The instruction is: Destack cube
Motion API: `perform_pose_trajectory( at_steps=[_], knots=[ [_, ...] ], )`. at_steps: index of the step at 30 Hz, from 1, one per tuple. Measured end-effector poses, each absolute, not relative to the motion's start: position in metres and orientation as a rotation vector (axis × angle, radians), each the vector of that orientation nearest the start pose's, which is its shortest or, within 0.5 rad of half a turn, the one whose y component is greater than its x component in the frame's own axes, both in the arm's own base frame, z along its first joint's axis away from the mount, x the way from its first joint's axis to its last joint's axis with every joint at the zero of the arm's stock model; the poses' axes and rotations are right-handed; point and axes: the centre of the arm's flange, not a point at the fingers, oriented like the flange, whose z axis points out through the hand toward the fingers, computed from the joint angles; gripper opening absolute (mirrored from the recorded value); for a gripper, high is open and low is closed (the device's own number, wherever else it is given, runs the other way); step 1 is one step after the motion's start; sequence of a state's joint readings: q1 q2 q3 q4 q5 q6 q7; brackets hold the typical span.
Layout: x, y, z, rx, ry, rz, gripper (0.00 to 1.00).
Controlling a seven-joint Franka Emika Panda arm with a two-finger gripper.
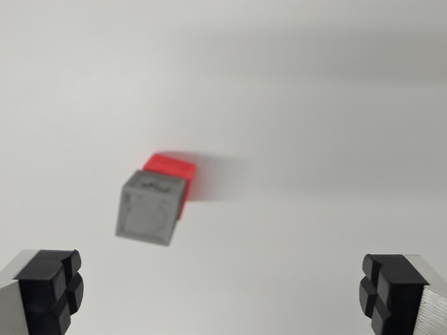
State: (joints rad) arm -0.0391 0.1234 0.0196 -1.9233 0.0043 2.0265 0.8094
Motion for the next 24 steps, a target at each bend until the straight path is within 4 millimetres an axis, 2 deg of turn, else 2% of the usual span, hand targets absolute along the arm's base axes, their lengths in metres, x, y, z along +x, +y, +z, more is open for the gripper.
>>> perform_pose_trajectory(
  at_steps=[14,24],
  knots=[
    [0.585,-0.011,0.425,-2.876,1.27,0.035,1.0],
    [0.581,-0.007,0.415,-2.868,1.289,0.037,1.0]
  ],
)
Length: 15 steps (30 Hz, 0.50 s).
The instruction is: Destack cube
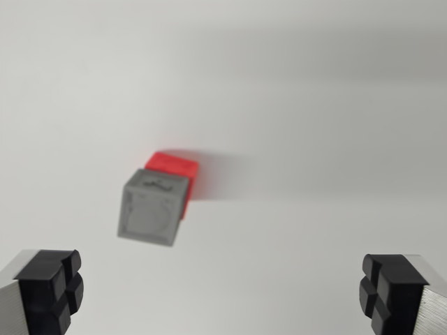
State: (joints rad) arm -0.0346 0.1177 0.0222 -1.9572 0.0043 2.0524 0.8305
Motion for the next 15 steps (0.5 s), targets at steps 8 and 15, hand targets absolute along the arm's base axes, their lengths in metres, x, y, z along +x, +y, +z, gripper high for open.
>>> perform_pose_trajectory(
  at_steps=[8,15],
  knots=[
    [0.572,0.0,0.403,-2.854,1.32,0.033,1.0],
    [0.562,0.009,0.388,-2.838,1.355,0.031,1.0]
  ],
)
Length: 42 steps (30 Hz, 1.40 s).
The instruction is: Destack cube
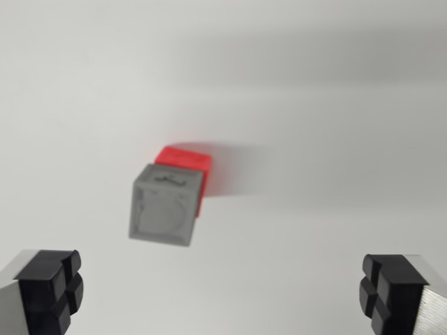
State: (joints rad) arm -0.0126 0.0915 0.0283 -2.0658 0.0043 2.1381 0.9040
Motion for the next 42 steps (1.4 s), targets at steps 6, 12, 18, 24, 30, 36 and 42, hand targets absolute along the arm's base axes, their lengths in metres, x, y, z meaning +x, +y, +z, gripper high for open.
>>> perform_pose_trajectory(
  at_steps=[6,12,18,24,30,36,42],
  knots=[
    [0.553,0.017,0.374,-2.821,1.388,0.029,1.0],
    [0.543,0.026,0.359,-2.801,1.426,0.025,1.0],
    [0.531,0.037,0.34,-2.778,1.471,0.022,1.0],
    [0.519,0.047,0.322,-2.754,1.514,0.018,1.0],
    [0.506,0.058,0.304,-2.727,1.56,0.012,1.0],
    [0.497,0.067,0.285,-2.714,1.582,0.006,1.0],
    [0.498,0.066,0.257,-2.713,1.586,0.011,1.0]
  ],
)
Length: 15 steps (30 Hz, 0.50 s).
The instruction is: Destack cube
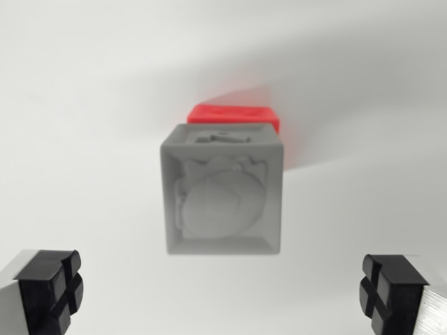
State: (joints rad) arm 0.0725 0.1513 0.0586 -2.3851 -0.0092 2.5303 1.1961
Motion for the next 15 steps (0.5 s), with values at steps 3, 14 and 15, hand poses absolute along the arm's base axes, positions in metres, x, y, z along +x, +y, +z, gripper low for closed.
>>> perform_pose_trajectory(
  at_steps=[3,14,15],
  knots=[
    [0.499,0.066,0.243,-2.712,1.586,0.011,1.0],
    [0.498,0.066,0.202,-2.712,1.587,0.01,1.0],
    [0.498,0.066,0.201,-2.712,1.587,0.01,1.0]
  ],
)
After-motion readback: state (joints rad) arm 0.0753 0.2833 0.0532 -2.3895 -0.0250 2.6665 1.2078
